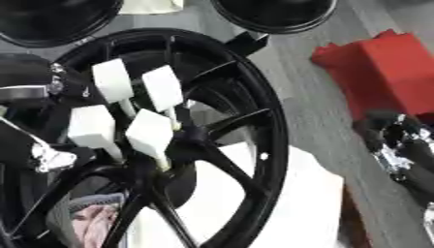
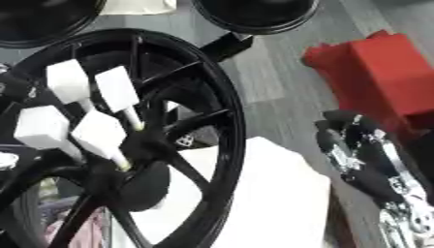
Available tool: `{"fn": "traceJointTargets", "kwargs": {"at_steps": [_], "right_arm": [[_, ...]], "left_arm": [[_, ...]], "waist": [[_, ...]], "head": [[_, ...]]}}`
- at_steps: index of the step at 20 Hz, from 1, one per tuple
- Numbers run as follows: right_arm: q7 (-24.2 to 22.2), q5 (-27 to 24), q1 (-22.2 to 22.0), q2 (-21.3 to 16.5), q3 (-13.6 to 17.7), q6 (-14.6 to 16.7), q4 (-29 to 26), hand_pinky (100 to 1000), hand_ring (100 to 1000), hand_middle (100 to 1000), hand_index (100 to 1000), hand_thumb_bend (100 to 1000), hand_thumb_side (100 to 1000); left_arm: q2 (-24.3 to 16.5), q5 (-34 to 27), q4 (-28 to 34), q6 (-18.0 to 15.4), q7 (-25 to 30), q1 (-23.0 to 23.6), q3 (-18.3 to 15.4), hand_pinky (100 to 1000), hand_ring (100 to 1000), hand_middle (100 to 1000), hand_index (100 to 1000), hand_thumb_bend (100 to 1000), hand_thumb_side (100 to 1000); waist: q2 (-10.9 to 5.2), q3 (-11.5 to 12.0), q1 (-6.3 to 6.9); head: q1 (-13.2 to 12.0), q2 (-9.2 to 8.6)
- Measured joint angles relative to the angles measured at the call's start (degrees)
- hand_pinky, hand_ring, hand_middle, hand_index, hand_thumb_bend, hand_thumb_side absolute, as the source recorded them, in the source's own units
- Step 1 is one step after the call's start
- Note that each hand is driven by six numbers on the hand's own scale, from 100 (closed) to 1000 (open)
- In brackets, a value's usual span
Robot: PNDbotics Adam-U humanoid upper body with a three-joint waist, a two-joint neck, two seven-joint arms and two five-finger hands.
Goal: Pull the pin out of the wheel hub.
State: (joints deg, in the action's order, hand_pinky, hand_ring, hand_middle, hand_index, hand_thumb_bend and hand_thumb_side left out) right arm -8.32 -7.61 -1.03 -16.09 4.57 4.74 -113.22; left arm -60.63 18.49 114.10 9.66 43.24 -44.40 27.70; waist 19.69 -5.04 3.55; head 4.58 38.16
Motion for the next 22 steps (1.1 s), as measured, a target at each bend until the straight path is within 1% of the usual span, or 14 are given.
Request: {"fn": "traceJointTargets", "kwargs": {"at_steps": [2, 5, 9, 10, 11, 15, 18, 22], "right_arm": [[0.0, 0.0, 0.0, 0.2, 0.0, 0.0, 0.0, 992, 776, 595, 745, 322, 356], [0.2, 0.0, 0.0, 0.2, 0.0, -0.2, 0.0, 992, 776, 594, 744, 323, 356], [0.4, 0.0, 0.0, 0.2, 0.0, -0.3, 0.0, 992, 777, 595, 745, 326, 355], [0.4, 0.0, 0.0, 0.2, 0.0, -0.3, 0.0, 992, 777, 595, 745, 325, 356], [0.5, 0.0, 0.0, 0.2, 0.0, -0.3, 0.0, 992, 777, 595, 745, 326, 358], [0.7, 0.0, 0.0, 0.2, 0.0, -0.3, 0.0, 992, 777, 595, 745, 325, 355], [0.7, 0.0, 0.0, 0.2, 0.0, -0.2, 0.0, 993, 778, 595, 745, 326, 355], [0.8, 0.0, 0.0, 0.2, 0.0, -0.2, 0.0, 993, 778, 595, 746, 325, 354]], "left_arm": [[0.1, 0.3, 0.0, 0.4, 0.0, -0.1, 0.1, 781, 757, 650, 809, 253, 505], [0.2, 0.6, 0.0, 1.0, 0.0, -0.2, 0.3, 754, 713, 596, 762, 195, 466], [0.3, 0.7, 0.0, 1.7, -0.1, -0.3, 0.3, 718, 634, 511, 672, 107, 390], [0.4, 0.7, 0.0, 1.8, -0.2, -0.3, 0.3, 708, 616, 493, 650, 100, 369], [0.5, 0.6, 0.0, 1.9, -0.3, -0.3, 0.3, 692, 593, 466, 610, 100, 336], [0.6, 0.0, 0.0, 2.6, -0.9, -0.3, 0.3, 654, 540, 392, 525, 100, 268], [0.6, -1.0, 0.0, 2.9, -1.7, -0.3, 0.2, 640, 522, 357, 481, 100, 211], [0.6, -2.4, 0.0, 2.7, -3.3, -0.3, -0.9, 635, 509, 325, 443, 100, 176]], "waist": [[0.08, 0.0, 0.00], [0.09, 0.0, 0.00], [0.12, 0.1, 0.00], [0.12, 0.1, -0.01], [0.12, 0.1, -0.03], [0.12, 0.1, -0.16], [0.12, 0.2, -0.17], [0.12, 0.4, -0.20]], "head": [[-0.1, -0.04], [-0.1, -0.04], [-0.1, -0.04], [-0.1, -0.04], [-0.1, -0.04], [-0.2, -0.04], [-0.2, -0.04], [-0.2, -0.04]]}}
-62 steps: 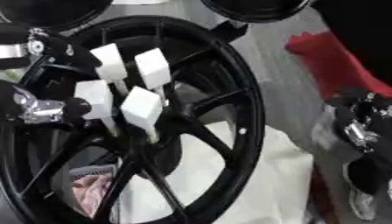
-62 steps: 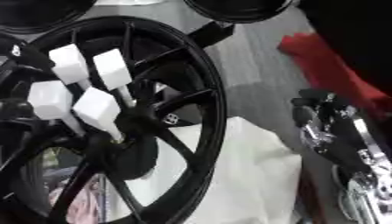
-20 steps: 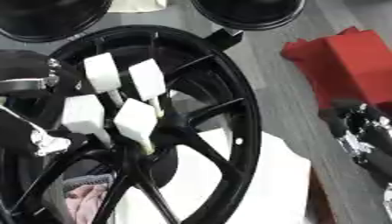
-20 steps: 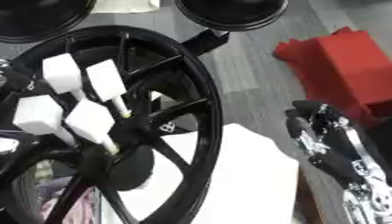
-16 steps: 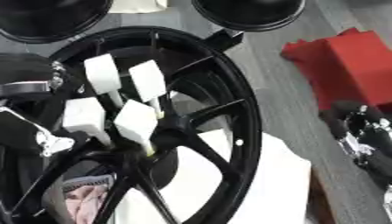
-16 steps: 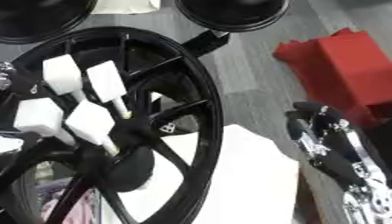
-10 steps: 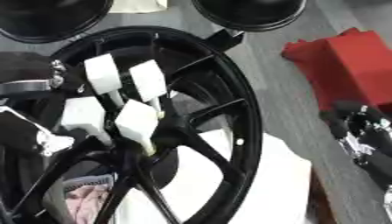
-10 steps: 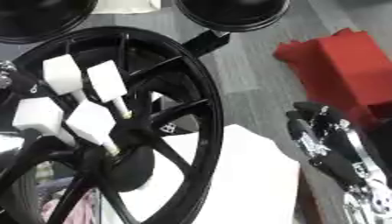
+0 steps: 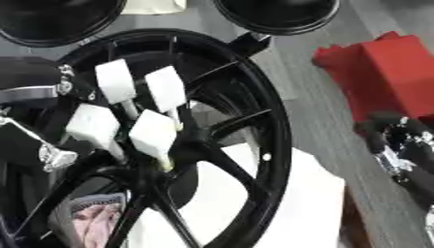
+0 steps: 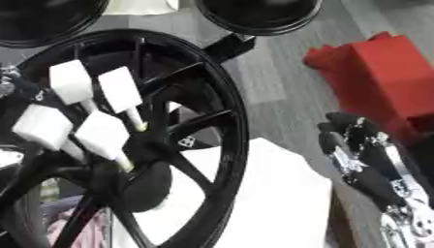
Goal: Pull the pin out of the wheel hub.
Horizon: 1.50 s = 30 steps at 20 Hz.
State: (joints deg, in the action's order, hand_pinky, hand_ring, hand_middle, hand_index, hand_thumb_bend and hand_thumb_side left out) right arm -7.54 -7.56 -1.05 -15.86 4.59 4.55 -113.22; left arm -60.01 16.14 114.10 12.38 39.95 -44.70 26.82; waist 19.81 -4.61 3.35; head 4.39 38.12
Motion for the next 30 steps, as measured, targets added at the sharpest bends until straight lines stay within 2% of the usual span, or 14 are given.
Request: {"fn": "traceJointTargets", "kwargs": {"at_steps": [8, 16, 21, 26, 30], "right_arm": [[0.3, 0.0, -0.1, 0.0, 0.1, 0.2, 0.0, 993, 778, 595, 746, 327, 352], [0.7, 0.0, -0.6, 0.0, 0.4, 0.5, 0.0, 993, 778, 595, 746, 330, 351], [1.0, 0.0, -0.7, 0.0, 0.7, 0.7, 0.0, 993, 779, 595, 746, 329, 351], [1.2, 0.0, -1.0, 0.0, 0.7, 0.9, 0.0, 993, 779, 595, 746, 328, 351], [1.4, 0.1, -1.0, 0.0, 0.8, 1.1, 0.0, 993, 779, 595, 747, 328, 351]], "left_arm": [[0.0, -4.1, 0.0, -1.7, -4.1, -1.2, -4.5, 629, 489, 278, 401, 100, 192], [0.3, -9.4, 0.0, -1.2, -7.5, -1.8, -12.0, 629, 476, 249, 383, 100, 233], [-0.7, -12.2, 0.0, 1.1, -11.1, 1.4, -17.7, 627, 467, 233, 374, 100, 277], [-2.3, -14.3, 0.0, 4.8, -15.6, 7.0, -23.2, 625, 461, 222, 368, 100, 309], [-2.9, -14.9, -1.0, 7.6, -19.0, 11.1, -26.9, 626, 463, 225, 370, 100, 286]], "waist": [[-0.03, 0.5, -0.19], [-0.23, 1.6, -0.48], [-0.33, 2.1, -0.93], [-0.33, 2.5, -1.39], [-0.32, 2.6, -1.67]], "head": [[0.3, 0.00], [0.8, 0.02], [1.2, 0.02], [1.6, 0.02], [1.8, 0.02]]}}
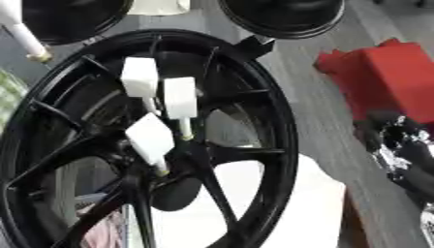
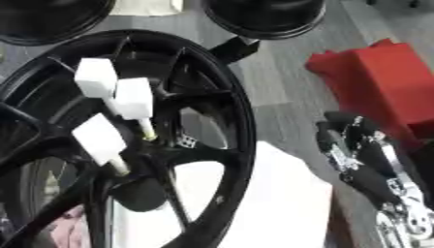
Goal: Pull the pin out of the wheel hub.
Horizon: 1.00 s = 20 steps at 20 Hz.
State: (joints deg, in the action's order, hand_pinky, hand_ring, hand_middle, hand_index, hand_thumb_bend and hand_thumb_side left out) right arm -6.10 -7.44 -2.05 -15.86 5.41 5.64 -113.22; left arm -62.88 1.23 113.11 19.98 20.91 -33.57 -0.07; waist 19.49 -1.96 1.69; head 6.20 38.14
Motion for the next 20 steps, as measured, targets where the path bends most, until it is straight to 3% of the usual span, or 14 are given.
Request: {"fn": "traceJointTargets", "kwargs": {"at_steps": [7, 13, 14, 15, 18, 20], "right_arm": [[0.2, 0.2, 0.1, 0.4, 0.2, 0.2, 0.0, 994, 779, 595, 747, 327, 353], [0.2, 0.2, 0.5, 1.2, 0.3, 0.2, 0.0, 994, 779, 595, 747, 327, 353], [0.2, 0.2, 0.6, 1.3, 0.3, 0.2, 0.0, 995, 779, 595, 747, 330, 350], [0.2, 0.3, 0.6, 1.5, 0.3, 0.2, 0.0, 995, 779, 595, 747, 327, 354], [0.2, 0.3, 1.0, 1.5, 0.3, 0.2, 0.0, 995, 779, 595, 747, 326, 353], [0.3, 0.3, 1.0, 1.6, 0.3, 0.2, 0.0, 995, 780, 596, 747, 326, 353]], "left_arm": [[-0.2, 6.7, -4.2, 1.2, -3.2, 6.4, -2.0, 632, 484, 250, 385, 100, 178], [2.7, 16.2, -6.4, 1.4, -6.5, 13.0, -3.1, 636, 488, 255, 391, 100, 177], [3.4, 17.2, -6.7, 1.4, -7.0, 14.1, -3.2, 637, 489, 257, 395, 100, 105], [4.2, 17.9, -7.0, 1.4, -7.6, 15.0, -3.4, 638, 490, 259, 399, 100, 191], [6.2, 19.0, -7.6, 1.4, -8.7, 16.9, -3.4, 654, 510, 299, 448, 100, 202], [7.3, 19.1, -7.9, 0.9, -9.2, 17.7, -3.4, 701, 562, 400, 555, 100, 245]], "waist": [[0.39, -0.1, -0.61], [1.12, -0.3, -1.14], [1.23, -0.3, -1.24], [1.36, -0.3, -1.32], [1.45, -0.4, -1.58], [1.51, -0.4, -1.67]], "head": [[-0.2, 0.00], [-0.7, -0.03], [-0.9, -0.03], [-1.0, -0.03], [-1.3, -0.03], [-1.5, -0.02]]}}
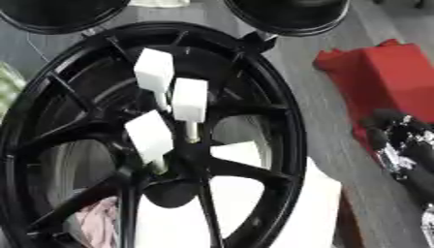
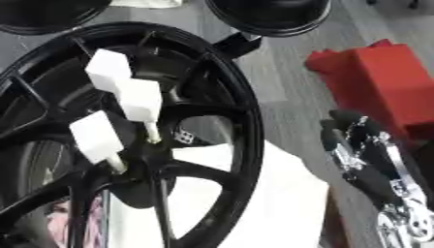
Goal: Pull the pin out of the wheel hub.
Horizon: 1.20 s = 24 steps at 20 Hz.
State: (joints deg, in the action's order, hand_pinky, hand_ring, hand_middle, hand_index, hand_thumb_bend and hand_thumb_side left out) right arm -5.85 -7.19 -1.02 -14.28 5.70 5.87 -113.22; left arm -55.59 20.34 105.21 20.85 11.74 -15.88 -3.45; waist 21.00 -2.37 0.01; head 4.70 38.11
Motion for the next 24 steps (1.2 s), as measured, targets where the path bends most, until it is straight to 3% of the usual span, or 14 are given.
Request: {"fn": "traceJointTargets", "kwargs": {"at_steps": [1, 2, 3, 4, 5, 7, 12, 13, 14, 16, 17, 20, 24], "right_arm": [[0.0, 0.0, 0.0, 0.1, 0.0, 0.0, 0.0, 995, 780, 596, 747, 325, 353], [0.0, 0.0, 0.0, 0.2, 0.0, 0.0, 0.0, 995, 780, 596, 747, 325, 353], [0.0, 0.0, 0.0, 0.3, 0.0, 0.0, 0.0, 995, 780, 596, 747, 324, 353], [0.0, 0.0, 0.0, 0.4, 0.0, 0.0, 0.0, 995, 780, 596, 747, 324, 354], [0.0, 0.0, 0.0, 0.4, 0.0, 0.0, 0.0, 995, 780, 596, 747, 323, 354], [0.0, 0.0, 0.0, 0.4, 0.0, 0.0, 0.0, 995, 780, 596, 747, 323, 354], [0.0, 0.0, 0.0, 0.4, 0.0, 0.0, 0.0, 995, 780, 596, 748, 322, 354], [0.0, 0.0, 0.0, 0.4, 0.0, 0.0, 0.0, 995, 780, 596, 748, 322, 354], [0.0, 0.0, 0.0, 0.4, 0.0, 0.0, 0.0, 995, 780, 596, 748, 321, 354], [0.0, -0.1, 0.0, 0.4, 0.0, 0.0, 0.0, 995, 780, 596, 748, 320, 354], [0.0, -0.1, 0.0, 0.4, 0.0, 0.0, 0.0, 995, 780, 596, 748, 319, 354], [0.2, -0.1, 0.0, 0.4, 0.0, 0.2, 0.0, 994, 779, 595, 747, 316, 353], [0.4, -0.4, 0.0, 0.4, 0.1, 0.7, 0.0, 994, 779, 595, 747, 309, 353]], "left_arm": [[0.4, 0.0, 0.0, -0.5, 0.0, 0.3, 0.0, 724, 591, 457, 626, 100, 283], [0.8, 0.0, -0.1, -1.3, 0.2, 0.6, 0.1, 777, 688, 613, 798, 100, 384], [1.1, 0.0, -0.1, -2.3, 0.7, 0.8, 0.1, 828, 783, 754, 899, 100, 489], [1.4, 0.2, -0.3, -3.4, 1.5, 1.0, 0.3, 856, 830, 809, 949, 135, 567], [1.7, 0.8, -0.4, -4.6, 2.4, 1.3, 0.4, 870, 855, 833, 974, 289, 690], [2.1, 3.1, -0.8, -6.6, 4.1, 1.4, 0.4, 872, 859, 834, 974, 371, 747], [2.9, 7.4, -1.6, -8.8, 6.4, 1.4, 0.0, 867, 852, 821, 951, 353, 771], [3.1, 7.5, -1.6, -8.9, 6.6, 1.4, 0.0, 860, 842, 805, 931, 263, 785], [3.2, 7.5, -1.6, -9.0, 6.6, 1.3, 0.0, 844, 818, 772, 891, 100, 757], [3.4, 6.4, -1.1, -8.2, 5.7, 0.8, -0.5, 803, 749, 680, 812, 100, 673], [3.7, 4.7, -0.2, -7.7, 4.1, 0.4, -0.9, 776, 694, 614, 769, 100, 683], [5.2, -5.9, 4.3, -8.3, -6.5, -1.7, -2.5, 745, 637, 564, 739, 100, 665], [7.0, -23.5, 7.9, -16.4, -23.9, -3.4, -3.2, 739, 631, 559, 738, 100, 675]], "waist": [[0.04, 0.0, -0.07], [0.06, 0.0, -0.15], [0.07, 0.0, -0.19], [0.07, 0.0, -0.21], [0.07, 0.0, -0.21], [0.07, 0.0, -0.26], [0.06, -0.1, -0.38], [0.06, -0.1, -0.37], [0.05, -0.1, -0.37], [0.05, 0.0, -0.37], [0.04, 0.0, -0.38], [0.04, 0.2, -0.49], [0.03, 0.4, -0.46]], "head": [[0.0, 0.00], [0.0, 0.00], [0.0, 0.00], [0.0, 0.00], [0.0, -0.01], [0.0, -0.03], [0.0, -0.27], [0.0, -0.28], [0.0, -0.28], [0.1, -0.29], [0.1, -0.36], [0.4, -0.44], [0.5, -0.44]]}}
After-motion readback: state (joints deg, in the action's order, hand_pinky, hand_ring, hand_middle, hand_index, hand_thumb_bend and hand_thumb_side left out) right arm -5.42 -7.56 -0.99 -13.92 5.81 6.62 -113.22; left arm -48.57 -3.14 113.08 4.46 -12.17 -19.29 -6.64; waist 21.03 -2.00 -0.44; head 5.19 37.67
